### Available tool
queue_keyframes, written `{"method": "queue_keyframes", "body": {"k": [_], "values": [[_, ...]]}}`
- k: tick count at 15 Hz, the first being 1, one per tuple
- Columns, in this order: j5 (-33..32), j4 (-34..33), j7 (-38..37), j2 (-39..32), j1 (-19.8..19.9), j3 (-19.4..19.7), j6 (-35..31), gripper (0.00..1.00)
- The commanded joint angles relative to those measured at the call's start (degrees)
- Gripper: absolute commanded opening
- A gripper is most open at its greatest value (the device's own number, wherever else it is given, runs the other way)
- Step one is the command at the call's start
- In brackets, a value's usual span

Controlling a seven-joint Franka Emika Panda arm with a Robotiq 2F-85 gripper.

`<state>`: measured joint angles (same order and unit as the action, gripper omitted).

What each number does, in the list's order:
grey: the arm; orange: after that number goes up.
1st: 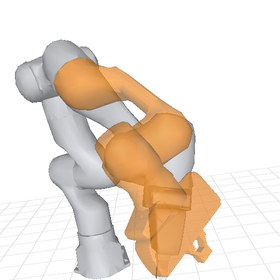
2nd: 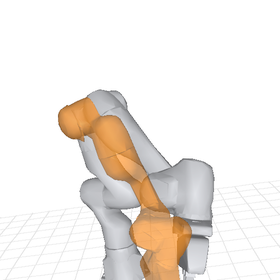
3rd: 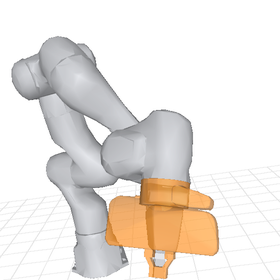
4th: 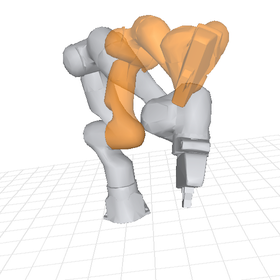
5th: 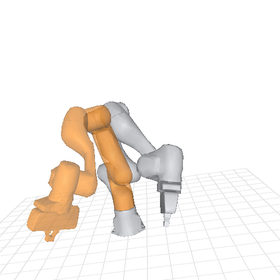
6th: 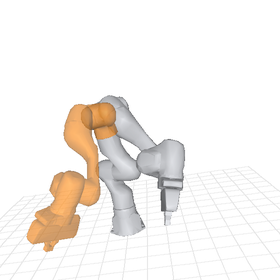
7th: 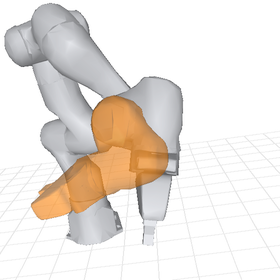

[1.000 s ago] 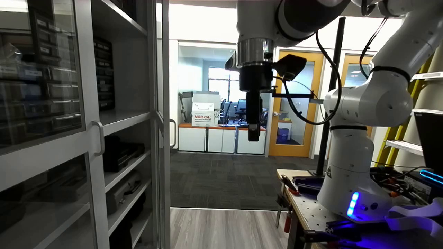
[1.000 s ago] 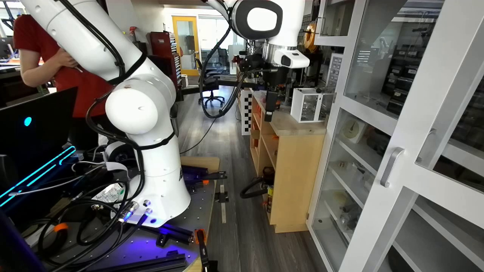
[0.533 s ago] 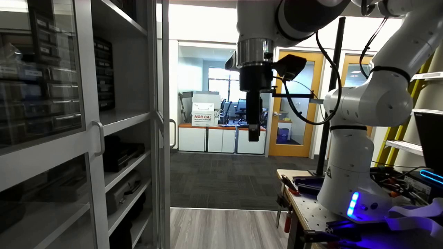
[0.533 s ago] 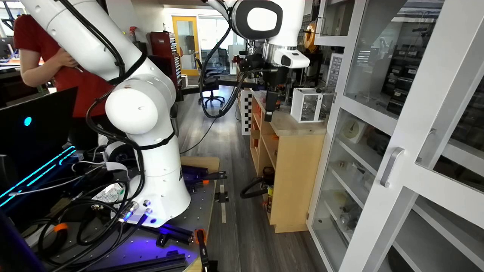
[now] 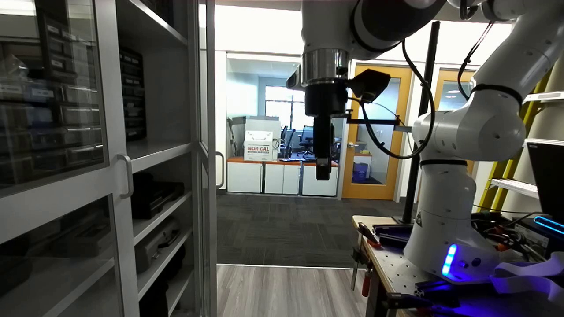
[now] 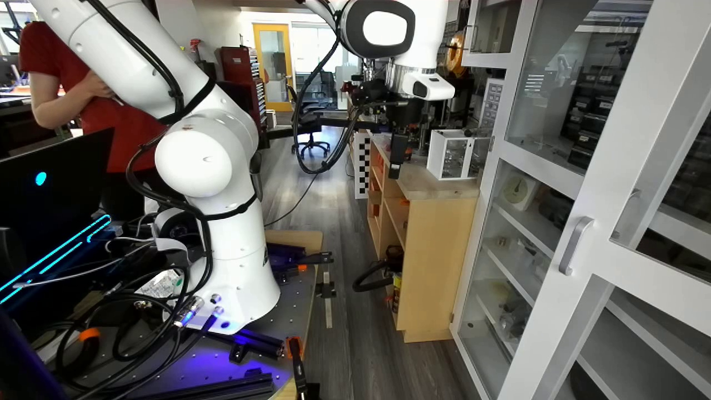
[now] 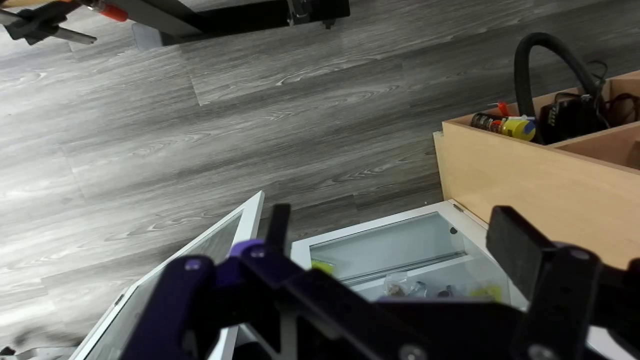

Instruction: Close the glass door

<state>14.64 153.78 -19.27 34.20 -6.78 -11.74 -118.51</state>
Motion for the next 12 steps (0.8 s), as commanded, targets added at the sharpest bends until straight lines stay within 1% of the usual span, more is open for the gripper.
{"method": "queue_keyframes", "body": {"k": [1,3,6,12], "values": [[-0.2,-0.1,-0.1,0.0,-0.2,0.2,0.1,1.00],[-0.2,-0.1,-0.1,0.0,-0.2,0.2,0.1,1.00],[-2.1,-0.3,-0.2,-1.0,1.4,0.2,-2.8,1.00],[-9.5,-0.6,4.8,-3.7,3.4,1.8,-10.8,1.00]]}}
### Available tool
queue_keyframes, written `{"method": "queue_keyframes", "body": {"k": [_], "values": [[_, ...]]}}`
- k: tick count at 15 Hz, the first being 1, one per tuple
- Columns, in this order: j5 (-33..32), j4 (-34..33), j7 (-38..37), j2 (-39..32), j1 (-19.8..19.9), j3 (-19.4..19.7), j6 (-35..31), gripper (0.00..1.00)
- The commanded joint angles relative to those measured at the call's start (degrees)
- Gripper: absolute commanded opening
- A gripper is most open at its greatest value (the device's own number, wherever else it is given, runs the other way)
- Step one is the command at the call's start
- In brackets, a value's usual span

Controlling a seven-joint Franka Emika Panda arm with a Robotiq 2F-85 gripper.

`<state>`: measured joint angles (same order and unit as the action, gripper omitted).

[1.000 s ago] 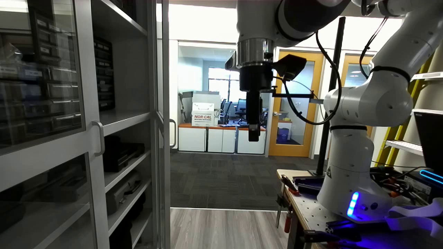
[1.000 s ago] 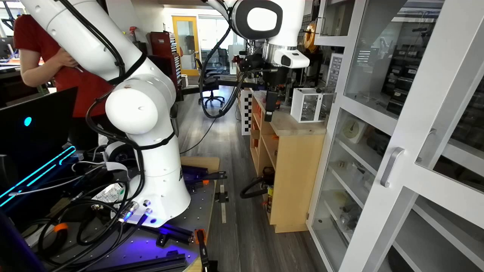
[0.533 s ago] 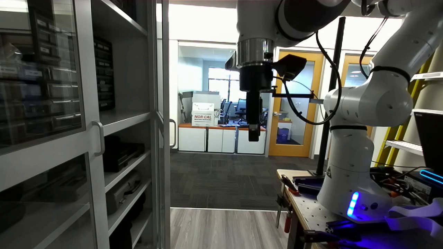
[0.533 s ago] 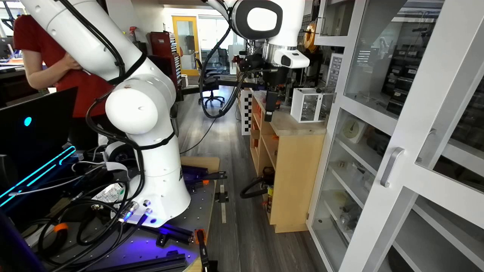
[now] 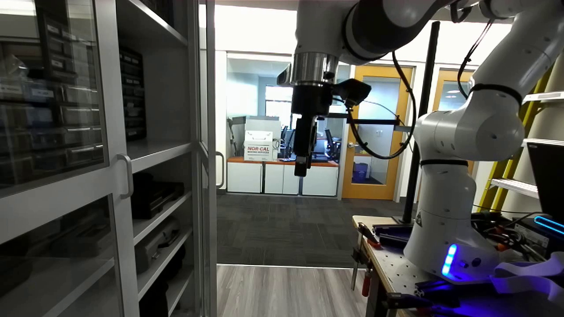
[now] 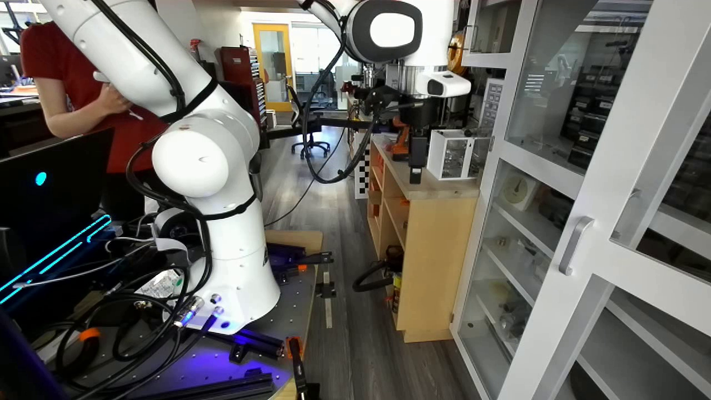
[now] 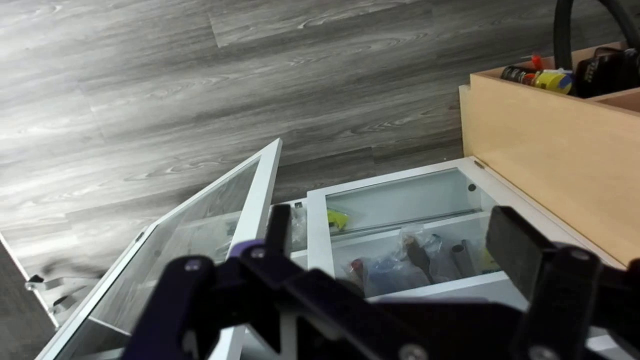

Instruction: Close the glass door

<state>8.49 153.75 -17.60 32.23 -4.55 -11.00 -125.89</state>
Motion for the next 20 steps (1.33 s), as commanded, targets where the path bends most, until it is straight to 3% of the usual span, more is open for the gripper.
{"method": "queue_keyframes", "body": {"k": [1,12,20], "values": [[-5.2,-0.4,4.9,-2.1,1.4,1.6,-4.8,1.00],[-17.4,-2.4,17.2,-8.6,6.4,8.3,-19.5,1.00],[-17.1,-2.5,16.5,-8.9,6.3,8.4,-18.9,1.00]]}}
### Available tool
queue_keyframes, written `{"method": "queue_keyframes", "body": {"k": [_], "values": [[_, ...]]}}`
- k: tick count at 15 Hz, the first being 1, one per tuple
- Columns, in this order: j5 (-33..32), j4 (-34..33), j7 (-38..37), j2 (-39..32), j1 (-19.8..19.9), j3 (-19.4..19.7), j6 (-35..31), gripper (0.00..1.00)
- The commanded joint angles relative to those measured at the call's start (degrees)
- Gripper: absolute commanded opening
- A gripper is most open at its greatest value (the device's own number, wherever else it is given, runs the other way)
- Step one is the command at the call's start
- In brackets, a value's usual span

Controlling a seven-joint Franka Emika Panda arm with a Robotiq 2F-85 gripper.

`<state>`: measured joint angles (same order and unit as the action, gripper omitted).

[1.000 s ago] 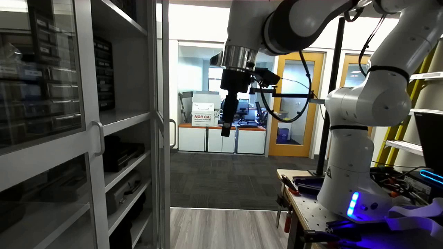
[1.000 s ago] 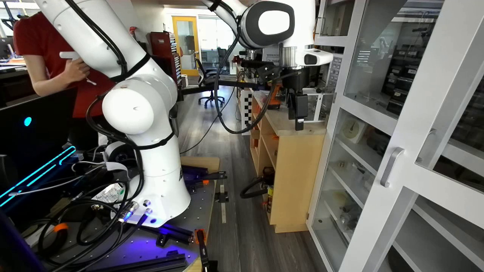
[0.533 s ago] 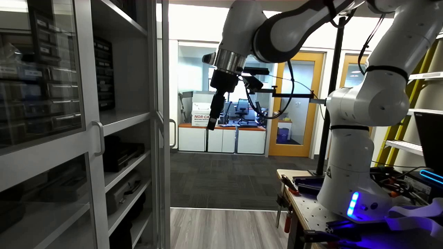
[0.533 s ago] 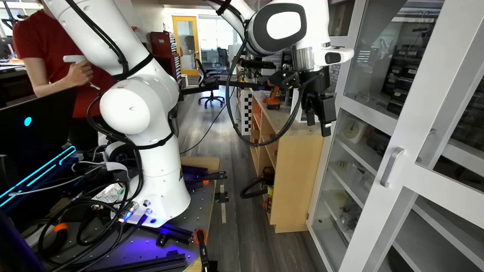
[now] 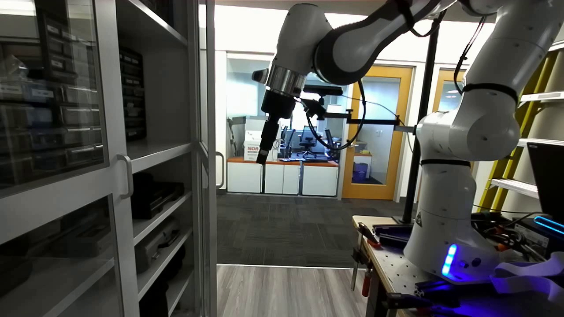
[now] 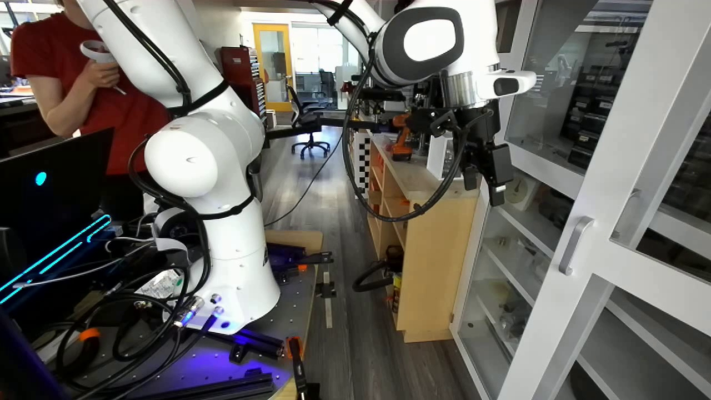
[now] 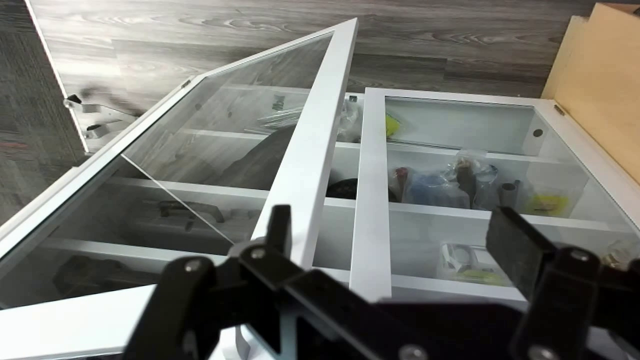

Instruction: Close the glass door

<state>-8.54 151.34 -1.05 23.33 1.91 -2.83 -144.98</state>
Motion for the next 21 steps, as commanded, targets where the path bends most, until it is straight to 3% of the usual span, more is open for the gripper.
{"method": "queue_keyframes", "body": {"k": [1,13,21], "values": [[-0.1,-0.1,0.0,0.0,-0.2,0.2,0.2,1.00],[-6.4,-1.5,2.0,-5.3,3.4,1.3,-10.7,1.00],[-7.7,-4.9,8.4,-12.6,3.9,4.4,-18.1,1.00]]}}
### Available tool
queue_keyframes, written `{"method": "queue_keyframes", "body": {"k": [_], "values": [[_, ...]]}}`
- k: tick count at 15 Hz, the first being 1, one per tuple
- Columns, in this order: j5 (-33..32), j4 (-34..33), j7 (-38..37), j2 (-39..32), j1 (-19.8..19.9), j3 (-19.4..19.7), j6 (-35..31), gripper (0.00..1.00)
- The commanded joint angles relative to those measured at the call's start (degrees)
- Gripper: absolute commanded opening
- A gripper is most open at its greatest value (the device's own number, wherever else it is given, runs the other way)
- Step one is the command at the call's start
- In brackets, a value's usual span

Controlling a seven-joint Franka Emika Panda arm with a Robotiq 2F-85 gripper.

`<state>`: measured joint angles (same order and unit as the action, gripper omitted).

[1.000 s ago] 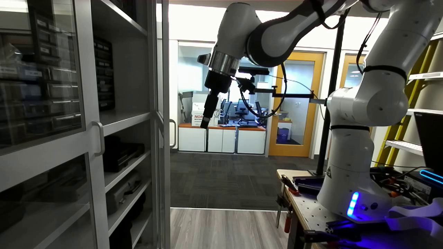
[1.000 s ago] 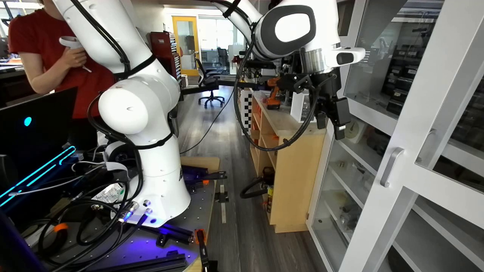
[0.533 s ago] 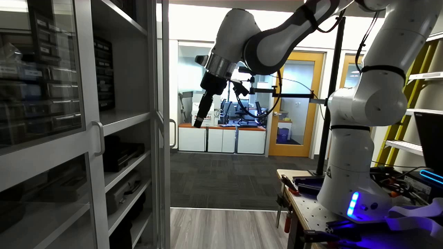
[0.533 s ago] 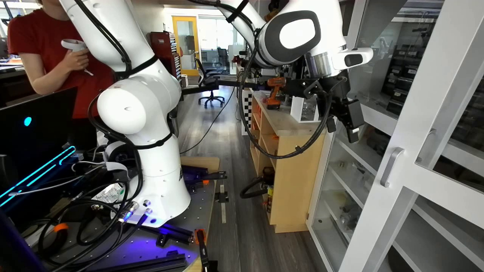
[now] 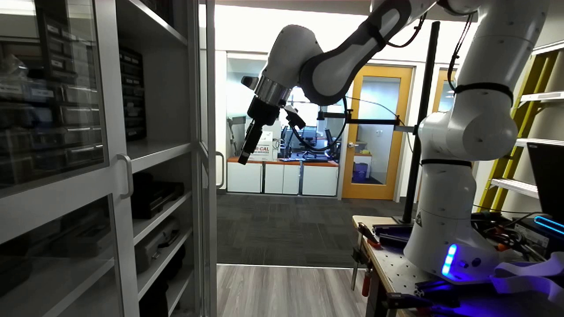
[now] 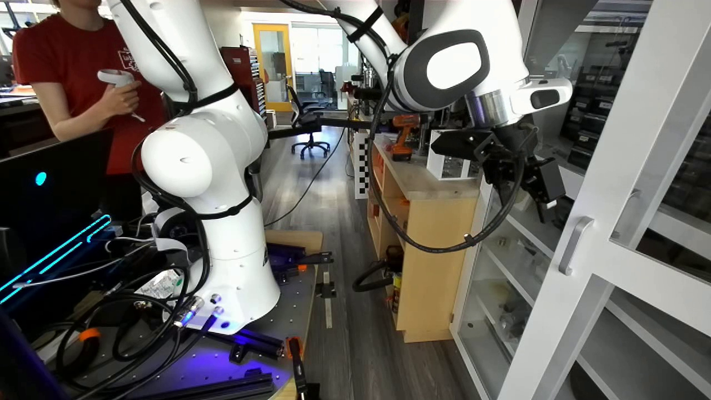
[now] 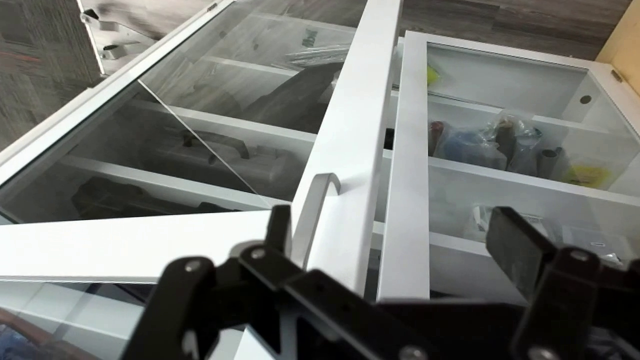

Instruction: Close the glass door

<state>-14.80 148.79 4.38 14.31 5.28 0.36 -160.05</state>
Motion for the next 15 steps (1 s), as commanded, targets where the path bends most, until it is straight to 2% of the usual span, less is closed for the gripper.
{"method": "queue_keyframes", "body": {"k": [1,12,13,15], "values": [[-1.6,-3.0,3.8,-4.6,0.6,1.6,-3.4,1.00],[-0.2,-9.3,12.1,-13.8,-0.2,3.6,-7.8,1.00],[0.2,-9.8,12.4,-14.3,-0.3,3.6,-7.4,0.75],[-0.2,-10.6,12.4,-14.8,-0.2,3.6,-6.6,0.67]]}}
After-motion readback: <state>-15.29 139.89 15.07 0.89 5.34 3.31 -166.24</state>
